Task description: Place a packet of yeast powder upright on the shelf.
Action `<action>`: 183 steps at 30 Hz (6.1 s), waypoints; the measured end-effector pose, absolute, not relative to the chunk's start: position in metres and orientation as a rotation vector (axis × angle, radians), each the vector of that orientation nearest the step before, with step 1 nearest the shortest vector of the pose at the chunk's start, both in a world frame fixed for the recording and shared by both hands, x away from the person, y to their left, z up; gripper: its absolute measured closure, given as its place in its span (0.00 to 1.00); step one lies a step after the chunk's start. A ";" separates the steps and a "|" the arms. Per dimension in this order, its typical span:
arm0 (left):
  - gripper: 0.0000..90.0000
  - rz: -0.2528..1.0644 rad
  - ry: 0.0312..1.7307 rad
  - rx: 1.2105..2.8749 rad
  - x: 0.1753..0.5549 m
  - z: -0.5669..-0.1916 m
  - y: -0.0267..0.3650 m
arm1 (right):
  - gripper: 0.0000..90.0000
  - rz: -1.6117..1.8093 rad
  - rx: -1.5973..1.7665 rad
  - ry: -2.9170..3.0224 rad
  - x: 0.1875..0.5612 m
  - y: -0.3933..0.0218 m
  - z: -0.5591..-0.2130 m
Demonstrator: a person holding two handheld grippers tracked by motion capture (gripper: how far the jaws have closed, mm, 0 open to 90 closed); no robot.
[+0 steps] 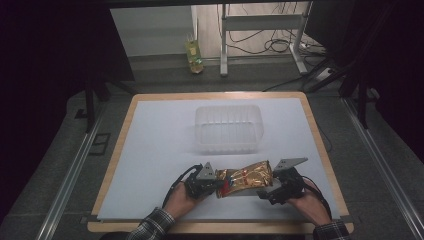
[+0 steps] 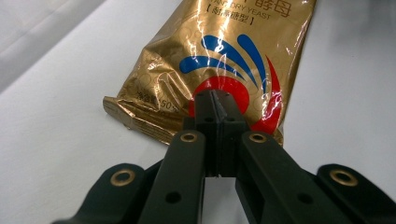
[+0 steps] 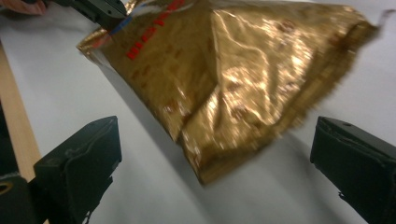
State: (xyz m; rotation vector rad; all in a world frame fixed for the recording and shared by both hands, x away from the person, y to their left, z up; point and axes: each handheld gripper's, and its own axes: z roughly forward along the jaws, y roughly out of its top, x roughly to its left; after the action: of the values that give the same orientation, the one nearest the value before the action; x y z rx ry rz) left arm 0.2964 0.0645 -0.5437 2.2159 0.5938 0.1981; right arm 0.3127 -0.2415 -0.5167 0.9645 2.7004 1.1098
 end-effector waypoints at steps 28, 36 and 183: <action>0.96 0.220 0.585 2.222 0.296 -0.543 0.065 | 0.20 1.255 1.071 2.707 0.336 -0.204 -0.486; 0.93 0.212 0.594 2.217 0.296 -0.543 0.065 | 0.53 1.280 1.183 2.669 0.340 -0.210 -0.477; 0.04 0.334 0.558 2.146 0.292 -0.536 0.080 | 0.65 1.098 1.483 2.248 0.482 -0.174 -0.419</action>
State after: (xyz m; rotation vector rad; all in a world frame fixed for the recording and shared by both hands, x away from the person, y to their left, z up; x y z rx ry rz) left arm 0.2918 0.0797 -0.5356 2.1460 0.5583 0.3338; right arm 0.4822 -0.1739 -0.4195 1.4829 2.2481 1.0977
